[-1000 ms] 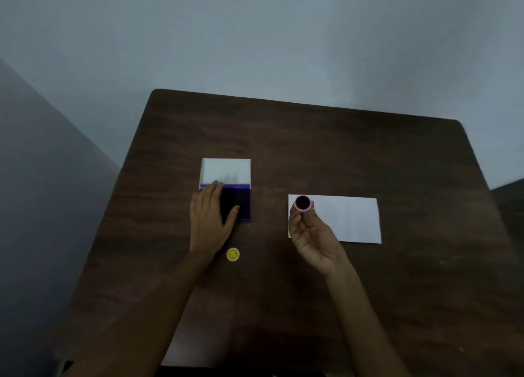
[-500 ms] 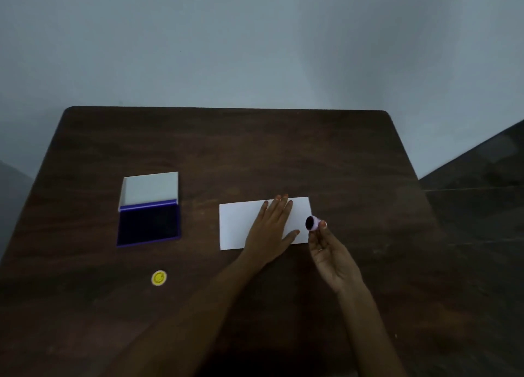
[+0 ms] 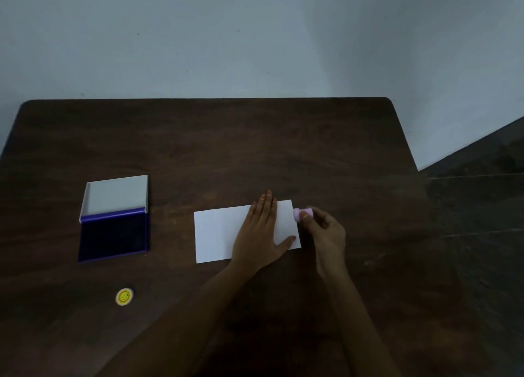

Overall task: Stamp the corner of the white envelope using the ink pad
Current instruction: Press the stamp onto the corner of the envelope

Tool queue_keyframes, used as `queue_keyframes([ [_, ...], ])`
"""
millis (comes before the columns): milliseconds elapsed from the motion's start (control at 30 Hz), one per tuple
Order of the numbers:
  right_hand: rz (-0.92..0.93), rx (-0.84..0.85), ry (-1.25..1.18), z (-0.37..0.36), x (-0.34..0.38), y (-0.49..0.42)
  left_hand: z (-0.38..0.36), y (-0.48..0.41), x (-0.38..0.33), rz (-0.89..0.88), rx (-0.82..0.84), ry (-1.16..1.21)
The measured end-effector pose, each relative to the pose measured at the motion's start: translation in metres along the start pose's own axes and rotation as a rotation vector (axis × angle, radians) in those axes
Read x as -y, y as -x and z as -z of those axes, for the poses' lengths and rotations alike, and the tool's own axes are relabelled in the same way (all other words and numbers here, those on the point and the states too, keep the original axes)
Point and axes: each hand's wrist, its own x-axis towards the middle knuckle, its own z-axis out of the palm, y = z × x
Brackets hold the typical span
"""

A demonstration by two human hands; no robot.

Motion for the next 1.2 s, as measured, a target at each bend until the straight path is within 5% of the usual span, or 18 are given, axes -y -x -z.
queue_keyframes([
  [300,0.364,0.022,0.595,-0.029,-0.013,-0.031,0.005,-0.002,0.001,-0.024,0.000,0.083],
  [1200,0.479,0.041,0.671,-0.031,-0.019,-0.024,0.006,-0.002,0.000,-0.040,0.023,0.114],
])
